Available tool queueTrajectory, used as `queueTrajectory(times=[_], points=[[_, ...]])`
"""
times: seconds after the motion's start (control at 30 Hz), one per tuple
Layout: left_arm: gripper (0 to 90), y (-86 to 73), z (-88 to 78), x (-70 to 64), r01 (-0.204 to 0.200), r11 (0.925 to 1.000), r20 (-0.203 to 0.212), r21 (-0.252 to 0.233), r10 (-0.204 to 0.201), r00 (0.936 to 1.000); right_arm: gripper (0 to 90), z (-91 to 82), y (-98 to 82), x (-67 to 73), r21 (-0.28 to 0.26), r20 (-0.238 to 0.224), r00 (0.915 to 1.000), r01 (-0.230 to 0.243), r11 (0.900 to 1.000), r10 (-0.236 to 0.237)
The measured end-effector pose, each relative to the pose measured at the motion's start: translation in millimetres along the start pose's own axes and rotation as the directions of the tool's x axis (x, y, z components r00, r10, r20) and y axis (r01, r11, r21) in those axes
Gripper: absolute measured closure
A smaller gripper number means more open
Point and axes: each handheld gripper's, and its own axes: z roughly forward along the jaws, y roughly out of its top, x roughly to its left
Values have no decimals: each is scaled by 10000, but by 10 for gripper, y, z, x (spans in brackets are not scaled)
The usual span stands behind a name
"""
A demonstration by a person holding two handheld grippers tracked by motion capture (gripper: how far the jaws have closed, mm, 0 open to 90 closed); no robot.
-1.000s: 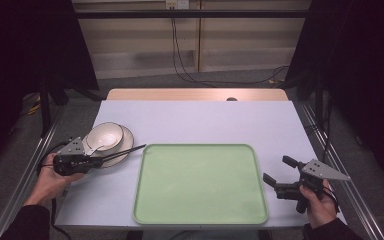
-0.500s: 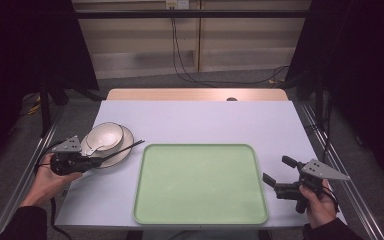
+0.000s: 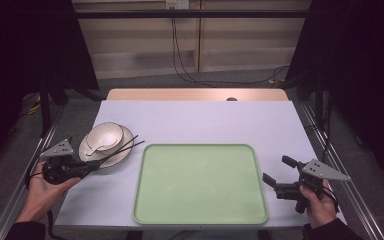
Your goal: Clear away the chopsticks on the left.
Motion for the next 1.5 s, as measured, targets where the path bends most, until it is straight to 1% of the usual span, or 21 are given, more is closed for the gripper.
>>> queueTrajectory(times=[0.07,0.13,0.17,0.2,0.27,0.37,0.5,0.53,0.57,0.6,0.77,0.87,1.0,1.03,1.07,1.1,1.2,1.3,1.33,1.43,1.5], points=[[861,0,-11,-21,67,9999,-55,-114,-68,10000,18,-4,2,7,-66,-31,10000,-78,9999,78],[861,-2,-31,-77,341,9991,-78,-255,-343,9994,18,-7,2,7,-37,-50,10000,-62,10000,62],[861,-14,-47,-127,630,9969,-48,-463,-633,9980,17,-4,3,7,-80,-53,10000,-63,9999,63],[861,-14,-47,-127,630,9969,-48,-463,-633,9980,16,-4,5,5,-114,-53,10000,-51,9999,51],[860,-36,-65,-206,1167,9911,-541,-633,-1202,9913,14,-8,12,6,-257,-97,9999,-87,9996,85],[860,-48,-64,-259,1459,9861,-479,-791,-1499,9875,14,-12,11,14,-255,-36,9999,-146,9996,145],[862,-30,-25,-463,1618,9838,-552,-766,-1662,9845,14,-6,6,8,-176,-80,10000,-5,9998,4],[862,-30,-25,-463,1618,9838,-552,-766,-1662,9845,14,-4,7,11,-158,-68,10000,-49,9999,48],[862,-12,-14,-549,1854,9793,-681,-806,-1910,9792,14,-2,7,11,-183,-52,10000,-86,9998,85],[862,-3,-5,-584,1981,9773,-595,-756,-2027,9774,14,-2,8,11,-197,-42,9999,-95,9998,94],[861,25,45,-704,1869,9802,-667,-655,-1912,9793,15,-5,12,19,-286,-88,10000,-28,9996,25],[861,34,104,-786,2077,9749,-553,-798,-2124,9756,15,1,14,29,-314,-135,9999,-3,9995,-2],[862,59,164,-848,2131,9749,-560,-650,-2167,9746,15,11,17,28,-301,-162,9999,47,9995,-52],[862,77,210,-899,2325,9706,-790,-619,-2370,9683,15,13,18,28,-303,-172,9998,64,9995,-69],[862,77,210,-899,2325,9706,-790,-619,-2370,9683,15,13,18,28,-303,-172,9998,64,9995,-69],[862,83,238,-920,2466,9669,-767,-654,-2513,9649,15,9,17,27,-259,-184,9998,102,9996,-107],[862,104,318,-991,2612,9638,-860,-530,-2650,9604,15,9,18,30,-292,-187,9998,103,9995,-109],[862,136,384,-1062,2671,9624,-846,-488,-2705,9590,15,11,18,29,-292,-184,9998,114,9995,-120],[862,147,404,-1074,2588,9650,-781,-418,-2614,9621,15,11,18,29,-292,-184,9998,114,9995,-120],[862,145,499,-1104,2819,9589,-863,-323,-2837,9550,15,10,17,29,-280,-187,9998,94,9996,-99],[862,140,524,-1120,2859,9579,-878,-247,-2869,9539,15,9,17,29,-284,-177,9998,113,9995,-118]])
